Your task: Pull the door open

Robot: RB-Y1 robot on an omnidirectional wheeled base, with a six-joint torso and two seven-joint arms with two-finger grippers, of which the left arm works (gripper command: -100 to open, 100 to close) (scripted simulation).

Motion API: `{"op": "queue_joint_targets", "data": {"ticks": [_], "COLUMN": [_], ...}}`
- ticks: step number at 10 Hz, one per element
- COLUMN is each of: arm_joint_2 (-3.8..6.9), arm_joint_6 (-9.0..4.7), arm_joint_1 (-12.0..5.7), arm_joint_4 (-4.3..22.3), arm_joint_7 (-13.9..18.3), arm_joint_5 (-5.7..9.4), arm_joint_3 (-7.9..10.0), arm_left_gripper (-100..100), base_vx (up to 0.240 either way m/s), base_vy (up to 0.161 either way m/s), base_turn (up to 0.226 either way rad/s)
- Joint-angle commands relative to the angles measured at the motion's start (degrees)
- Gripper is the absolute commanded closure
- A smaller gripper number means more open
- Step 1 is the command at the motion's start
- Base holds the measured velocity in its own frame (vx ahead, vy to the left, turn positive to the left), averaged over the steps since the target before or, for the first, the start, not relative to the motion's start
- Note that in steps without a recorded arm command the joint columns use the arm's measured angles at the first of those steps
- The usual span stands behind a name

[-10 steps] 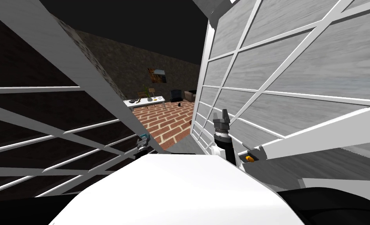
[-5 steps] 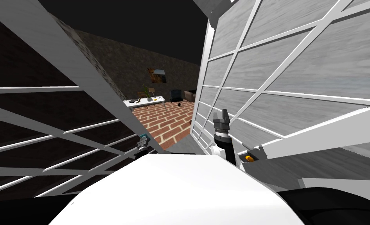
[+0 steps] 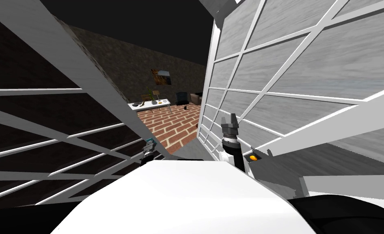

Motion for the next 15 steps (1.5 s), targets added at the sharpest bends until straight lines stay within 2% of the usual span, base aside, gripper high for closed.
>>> {"op": "queue_joint_targets", "data": {"ticks": [1,7,8,9,12,15], "arm_joint_2": [0.02,1.11,1.11,1.59,2.37,3.62], "arm_joint_6": [0.37,0.60,0.15,-0.15,-0.57,-1.24], "arm_joint_1": [0.65,1.35,0.86,1.48,2.12,3.15], "arm_joint_4": [-0.5,-2.2,-1.3,-1.6,-2.3,-3.3], "arm_joint_7": [0.6,3.4,3.2,4.5,5.9,8.1], "arm_joint_5": [-0.55,-2.91,-2.79,-3.63,-4.60,-6.18], "arm_joint_3": [-0.97,-4.80,-4.52,-5.98,-7.60,-10.23], "arm_left_gripper": [100,100,100,100,100,100], "base_vx": [-0.198,-0.216,-0.097,-0.153,-0.201,-0.242], "base_vy": [-0.021,-0.031,-0.021,0.003,-0.002,-0.004], "base_turn": [-0.053,-0.050,-0.011,-0.053,-0.059,-0.066]}}
